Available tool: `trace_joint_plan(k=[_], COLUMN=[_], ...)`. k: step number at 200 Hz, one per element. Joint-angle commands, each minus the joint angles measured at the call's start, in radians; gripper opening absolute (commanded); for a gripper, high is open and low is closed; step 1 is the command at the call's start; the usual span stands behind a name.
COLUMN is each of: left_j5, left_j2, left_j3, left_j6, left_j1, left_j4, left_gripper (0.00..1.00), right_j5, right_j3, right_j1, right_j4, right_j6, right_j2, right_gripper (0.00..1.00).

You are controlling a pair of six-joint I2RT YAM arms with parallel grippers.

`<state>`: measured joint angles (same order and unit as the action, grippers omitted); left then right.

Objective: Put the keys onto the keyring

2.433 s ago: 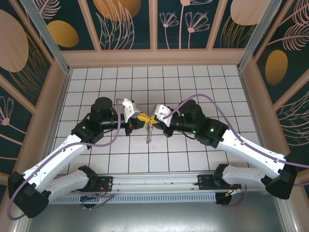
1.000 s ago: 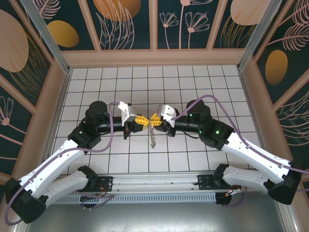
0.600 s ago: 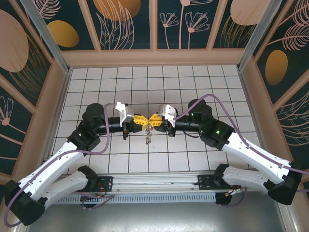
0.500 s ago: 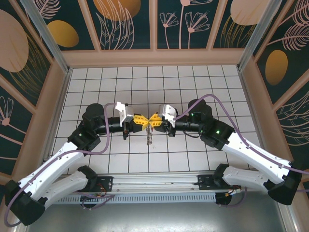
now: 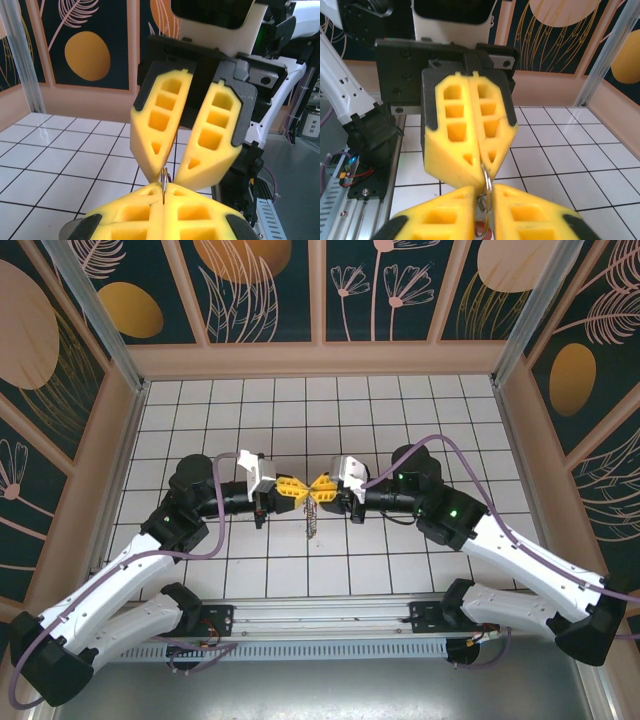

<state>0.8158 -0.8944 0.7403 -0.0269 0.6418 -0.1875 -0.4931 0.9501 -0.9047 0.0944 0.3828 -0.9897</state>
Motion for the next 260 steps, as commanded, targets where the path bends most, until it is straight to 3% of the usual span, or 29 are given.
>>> trace_joint_plan(k=[1, 99, 130, 150, 179, 195, 211, 260], left_j5=[0.031, 0.036, 0.037, 0.043, 0.008, -0.030, -0.066, -0.109], left_j2=[0.002, -0.011, -0.008, -0.012, -0.031, -0.043, -0.049, -0.074], left_j3=[0.016, 0.032, 0.027, 0.034, 0.089, 0.133, 0.163, 0.226], left_j6=[-0.020, 0.011, 0.011, 0.016, 0.103, 0.171, 0.215, 0.282], left_j1=[0.005, 0.006, 0.005, 0.005, 0.004, 0.004, 0.005, 0.004], left_j4=[-0.072, -0.015, -0.025, -0.012, 0.169, 0.294, 0.376, 0.490], left_gripper=[0.00, 0.00, 0.00, 0.00, 0.00, 0.12, 0.18, 0.13], right_j5=[-0.016, -0.048, -0.038, -0.020, 0.051, 0.083, 0.099, 0.119], right_j3=[-0.022, -0.043, -0.045, -0.039, -0.012, 0.026, 0.059, 0.112], right_j1=[0.006, 0.006, 0.006, 0.006, 0.009, 0.010, 0.010, -0.004], right_j4=[0.031, -0.043, -0.048, -0.041, 0.002, 0.055, 0.101, 0.167], right_j6=[-0.007, -0.013, -0.011, -0.003, 0.020, 0.036, 0.055, 0.098], right_j2=[0.027, 0.032, 0.022, 0.023, 0.017, -0.011, -0.043, -0.100], right_gripper=[0.21, 0.18, 0.00, 0.00, 0.00, 0.00, 0.00, 0.00])
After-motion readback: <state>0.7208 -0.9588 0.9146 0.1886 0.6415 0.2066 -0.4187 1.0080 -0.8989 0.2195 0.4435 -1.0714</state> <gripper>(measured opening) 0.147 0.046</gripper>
